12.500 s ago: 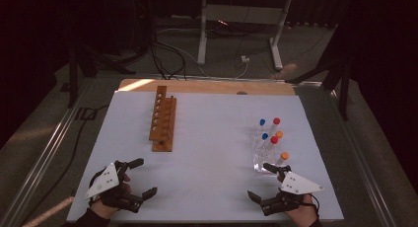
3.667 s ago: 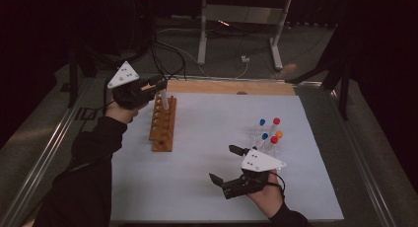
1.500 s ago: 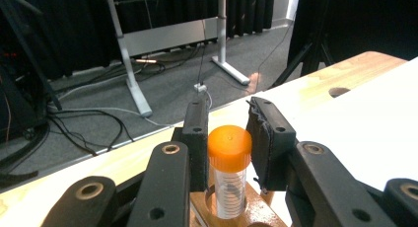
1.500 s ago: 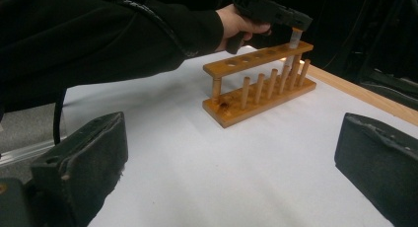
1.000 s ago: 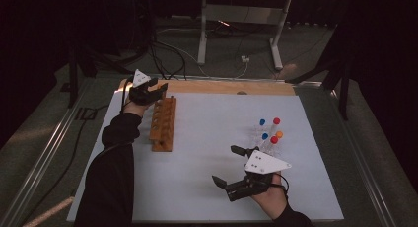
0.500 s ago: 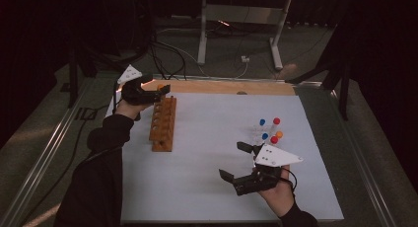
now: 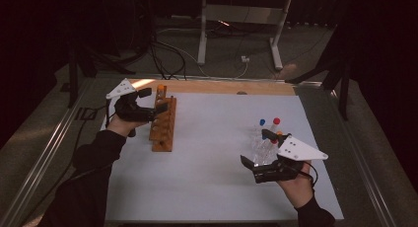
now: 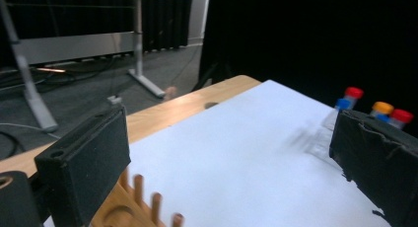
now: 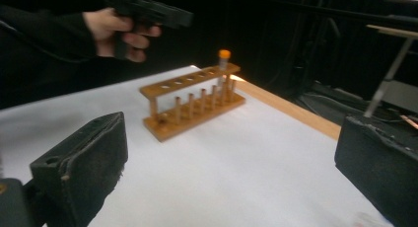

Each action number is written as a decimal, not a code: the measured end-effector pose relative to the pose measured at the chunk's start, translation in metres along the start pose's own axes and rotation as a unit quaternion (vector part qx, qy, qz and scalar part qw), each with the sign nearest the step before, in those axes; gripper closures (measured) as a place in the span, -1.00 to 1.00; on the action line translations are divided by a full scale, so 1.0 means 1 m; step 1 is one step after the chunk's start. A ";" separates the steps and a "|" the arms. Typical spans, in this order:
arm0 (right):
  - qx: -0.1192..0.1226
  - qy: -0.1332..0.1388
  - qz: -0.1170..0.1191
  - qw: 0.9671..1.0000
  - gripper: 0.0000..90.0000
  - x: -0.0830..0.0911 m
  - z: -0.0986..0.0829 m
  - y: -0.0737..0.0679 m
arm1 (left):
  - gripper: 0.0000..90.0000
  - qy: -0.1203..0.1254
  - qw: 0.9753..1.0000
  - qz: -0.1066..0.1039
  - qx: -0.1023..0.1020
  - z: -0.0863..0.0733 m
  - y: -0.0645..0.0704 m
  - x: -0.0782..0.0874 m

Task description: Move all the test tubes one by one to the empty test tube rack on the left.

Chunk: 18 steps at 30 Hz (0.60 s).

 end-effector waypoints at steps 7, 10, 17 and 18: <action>-0.009 -0.006 -0.053 0.999 -1.00 0.012 -0.004 0.043 | -0.94 -0.002 1.000 -0.019 -0.005 -0.019 0.019 0.018; -0.009 -0.025 -0.078 0.997 -1.00 0.014 -0.010 0.061 | -0.94 -0.003 1.000 -0.025 -0.007 -0.029 0.027 0.025; -0.012 -0.051 -0.102 0.993 -0.88 0.014 -0.033 0.094 | -0.94 -0.013 0.999 -0.043 -0.014 -0.053 0.047 0.031; -0.013 -0.056 -0.106 0.993 -0.87 0.012 -0.036 0.097 | -0.94 -0.014 0.999 -0.044 -0.013 -0.056 0.050 0.031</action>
Point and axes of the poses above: each handheld gripper's, and its own axes: x roughly backward along the jaws, z roughly out of its top, y roughly to its right, the point moved 3 cm from there along -x, roughly forward along the jaws, and after that the axes turned 8 degrees about -z, right-handed, at the moved point
